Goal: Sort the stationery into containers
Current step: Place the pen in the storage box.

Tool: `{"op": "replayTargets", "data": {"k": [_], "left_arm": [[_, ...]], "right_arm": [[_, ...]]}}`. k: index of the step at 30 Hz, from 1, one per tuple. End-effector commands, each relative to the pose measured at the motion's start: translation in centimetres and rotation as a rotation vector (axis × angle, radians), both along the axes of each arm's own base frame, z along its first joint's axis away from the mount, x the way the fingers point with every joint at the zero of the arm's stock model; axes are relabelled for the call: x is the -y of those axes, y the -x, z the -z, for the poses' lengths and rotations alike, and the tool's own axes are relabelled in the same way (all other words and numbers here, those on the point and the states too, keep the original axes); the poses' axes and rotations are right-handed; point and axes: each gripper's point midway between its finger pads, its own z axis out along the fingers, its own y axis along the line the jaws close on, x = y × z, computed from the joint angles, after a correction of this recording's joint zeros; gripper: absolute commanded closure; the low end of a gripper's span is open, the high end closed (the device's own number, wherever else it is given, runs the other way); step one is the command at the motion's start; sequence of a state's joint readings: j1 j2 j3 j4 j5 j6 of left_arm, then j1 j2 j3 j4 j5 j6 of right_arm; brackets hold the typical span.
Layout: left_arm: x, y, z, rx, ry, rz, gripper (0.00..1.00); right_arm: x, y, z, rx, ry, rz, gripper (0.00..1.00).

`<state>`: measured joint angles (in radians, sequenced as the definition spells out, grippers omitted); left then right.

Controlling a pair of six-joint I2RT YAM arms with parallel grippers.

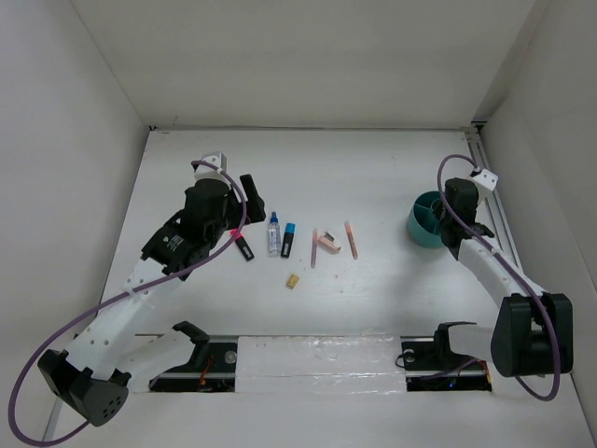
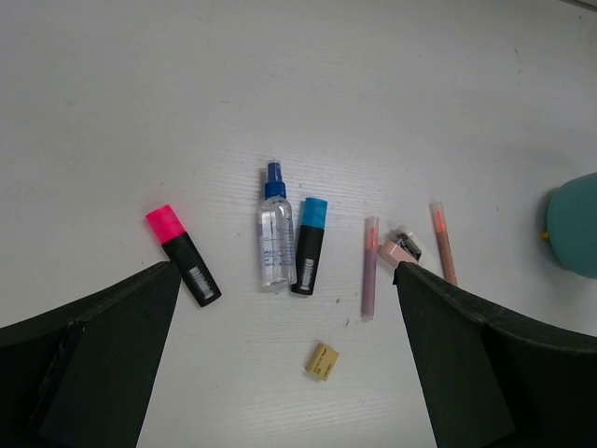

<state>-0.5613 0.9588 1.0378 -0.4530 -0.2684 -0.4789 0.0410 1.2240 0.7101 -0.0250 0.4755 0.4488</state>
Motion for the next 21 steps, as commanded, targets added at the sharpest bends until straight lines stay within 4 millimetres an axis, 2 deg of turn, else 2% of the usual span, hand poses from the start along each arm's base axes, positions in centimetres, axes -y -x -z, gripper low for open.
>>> {"op": "replayTargets", "data": {"k": [1,4,11,18,19,21], "left_arm": [[0.31,-0.09,-0.5,0.027,0.01,0.017,0.0],[0.31,-0.09,-0.5,0.027,0.01,0.017,0.0],[0.31,-0.09,-0.5,0.027,0.01,0.017,0.0],[0.31,-0.09,-0.5,0.027,0.01,0.017,0.0],[0.31,-0.09,-0.5,0.027,0.01,0.017,0.0],[0.31,-0.09,-0.5,0.027,0.01,0.017,0.0]], "right_arm": [[-0.01,-0.67,-1.7,0.037,-0.001,0.016,1.0],[-0.02,-0.76,-1.61,0.028,0.0,0.016,0.92],[-0.02,-0.76,-1.61,0.028,0.0,0.016,0.88],[-0.17,-0.81,-1.58,0.028,-0.005,0.008,0.75],[-0.17,-0.81,-1.58,0.028,-0.005,0.008,0.71],[-0.17,-0.81,-1.58,0.028,-0.005,0.008,0.71]]}}
